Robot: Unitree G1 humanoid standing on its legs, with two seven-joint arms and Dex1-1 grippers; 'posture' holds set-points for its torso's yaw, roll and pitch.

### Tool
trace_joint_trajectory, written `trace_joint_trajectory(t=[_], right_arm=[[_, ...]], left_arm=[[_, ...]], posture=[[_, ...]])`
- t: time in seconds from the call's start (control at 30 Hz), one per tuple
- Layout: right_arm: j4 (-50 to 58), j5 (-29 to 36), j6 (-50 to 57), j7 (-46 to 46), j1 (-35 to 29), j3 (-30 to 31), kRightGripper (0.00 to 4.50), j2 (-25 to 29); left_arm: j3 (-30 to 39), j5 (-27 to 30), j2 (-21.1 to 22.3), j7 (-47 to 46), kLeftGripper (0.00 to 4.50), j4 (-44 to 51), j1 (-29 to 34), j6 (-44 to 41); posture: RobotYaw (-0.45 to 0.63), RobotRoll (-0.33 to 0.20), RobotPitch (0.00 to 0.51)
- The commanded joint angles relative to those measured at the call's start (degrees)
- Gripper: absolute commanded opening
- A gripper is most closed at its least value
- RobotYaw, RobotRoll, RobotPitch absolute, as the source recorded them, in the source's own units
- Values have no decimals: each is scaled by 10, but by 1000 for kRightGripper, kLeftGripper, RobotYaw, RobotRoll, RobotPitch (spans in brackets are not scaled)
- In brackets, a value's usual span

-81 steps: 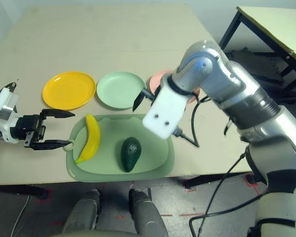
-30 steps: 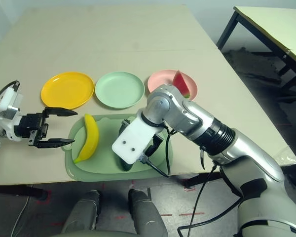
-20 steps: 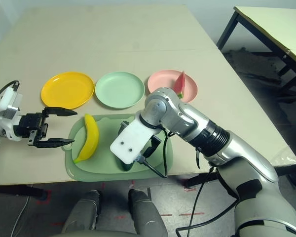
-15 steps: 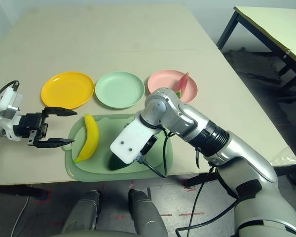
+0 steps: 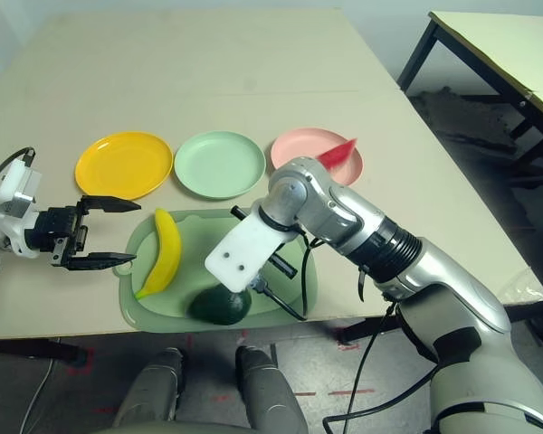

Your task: Place the fruits into color-matched plates.

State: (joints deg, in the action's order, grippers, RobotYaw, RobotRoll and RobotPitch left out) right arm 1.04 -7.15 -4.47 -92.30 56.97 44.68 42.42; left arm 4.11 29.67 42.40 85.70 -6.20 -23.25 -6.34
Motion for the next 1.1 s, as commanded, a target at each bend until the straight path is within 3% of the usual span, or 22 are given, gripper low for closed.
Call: trace_joint_trajectory(t=[0.03,0.17,0.47,0.8,1.1], right_arm=[[0,7,-2,-2,11,5,55,10],[-5,3,-5,-2,15,9,985,17],[-43,7,-51,-2,60,13,4319,49],[59,77,-6,-2,63,-2,4420,70],[95,82,16,-2,51,-19,4420,46]], left_arm=[[-3,1,1,1,4500,6,6,-3],[-8,2,-2,2,4500,10,9,-6],[-11,-1,-5,7,4500,0,-3,-3],[-13,1,-1,22,4500,0,-2,-8],[-10,3,6,34,4500,12,8,-17]], posture=[[48,0,201],[34,0,205],[20,0,197],[18,0,200],[25,0,200]])
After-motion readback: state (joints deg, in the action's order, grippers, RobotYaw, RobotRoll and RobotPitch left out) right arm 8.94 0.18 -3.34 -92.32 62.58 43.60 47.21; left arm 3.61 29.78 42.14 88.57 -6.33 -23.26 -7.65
